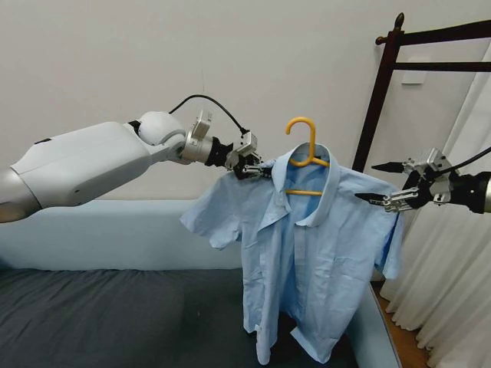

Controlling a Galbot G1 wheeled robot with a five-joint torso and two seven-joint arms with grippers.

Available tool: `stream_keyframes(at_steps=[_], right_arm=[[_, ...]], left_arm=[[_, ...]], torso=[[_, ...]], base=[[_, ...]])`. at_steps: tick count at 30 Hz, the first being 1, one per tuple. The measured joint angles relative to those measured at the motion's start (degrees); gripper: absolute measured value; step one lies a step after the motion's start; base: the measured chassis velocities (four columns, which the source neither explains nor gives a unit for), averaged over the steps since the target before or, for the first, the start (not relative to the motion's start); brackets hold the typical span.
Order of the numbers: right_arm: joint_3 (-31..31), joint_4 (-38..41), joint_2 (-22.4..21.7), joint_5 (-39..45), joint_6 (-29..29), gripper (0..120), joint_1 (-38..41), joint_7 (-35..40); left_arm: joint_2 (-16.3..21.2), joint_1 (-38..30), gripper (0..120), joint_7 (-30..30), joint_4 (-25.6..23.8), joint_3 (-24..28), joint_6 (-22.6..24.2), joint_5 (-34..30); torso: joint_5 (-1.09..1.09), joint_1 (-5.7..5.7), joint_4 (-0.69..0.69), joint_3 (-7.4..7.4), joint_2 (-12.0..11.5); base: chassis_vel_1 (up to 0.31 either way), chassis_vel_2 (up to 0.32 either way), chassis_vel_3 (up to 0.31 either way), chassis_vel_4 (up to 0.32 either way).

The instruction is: Pick up the clothes from the sofa and hang them on the clothes hanger.

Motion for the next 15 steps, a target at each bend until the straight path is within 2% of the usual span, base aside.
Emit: stream_keyframes(at_steps=[3,5,7,10,13,15], right_arm=[[-0.3,0.2,0.4,1.5,-0.5,51,-0.1,0.9],[-0.3,0.2,0.4,1.6,-0.5,49,-0.1,0.9],[-0.3,0.2,0.0,1.8,-0.4,37,-0.1,0.9],[-0.2,0.3,-0.3,1.8,-0.2,31,-0.2,0.7],[-0.2,0.5,-0.4,1.4,0.7,16,-0.3,-0.1],[-0.3,0.7,-0.3,1.2,0.9,13,-0.4,-0.3]], left_arm=[[0.3,0.0,1,-0.2,-0.8,0.0,0.1,0.4],[0.5,0.0,1,-0.3,-0.9,0.0,0.1,0.5],[1.0,0.0,1,-0.3,-1.1,0.0,0.1,1.2],[1.2,0.2,1,-0.5,-1.3,0.0,0.0,1.5],[1.4,0.5,1,-0.9,-1.6,-0.3,-0.1,2.0],[1.5,0.6,1,-1.1,-1.8,-0.5,-0.1,2.1]], torso=[[0.01,0.0,0.0,0.0,0.0],[0.0,0.0,0.0,0.0,0.0],[0.0,0.0,0.01,0.0,0.0],[-0.01,0.0,0.01,0.0,0.0],[-0.01,0.0,0.0,0.0,0.0],[-0.01,0.0,0.0,0.0,0.0]], base=[[0.0,0.0,0.0,0.0],[0.0,0.0,0.0,0.0],[0.0,0.0,0.0,0.0],[0.0,0.0,0.0,0.0],[0.0,0.0,0.0,0.0],[0.0,0.0,0.0,0.0]])
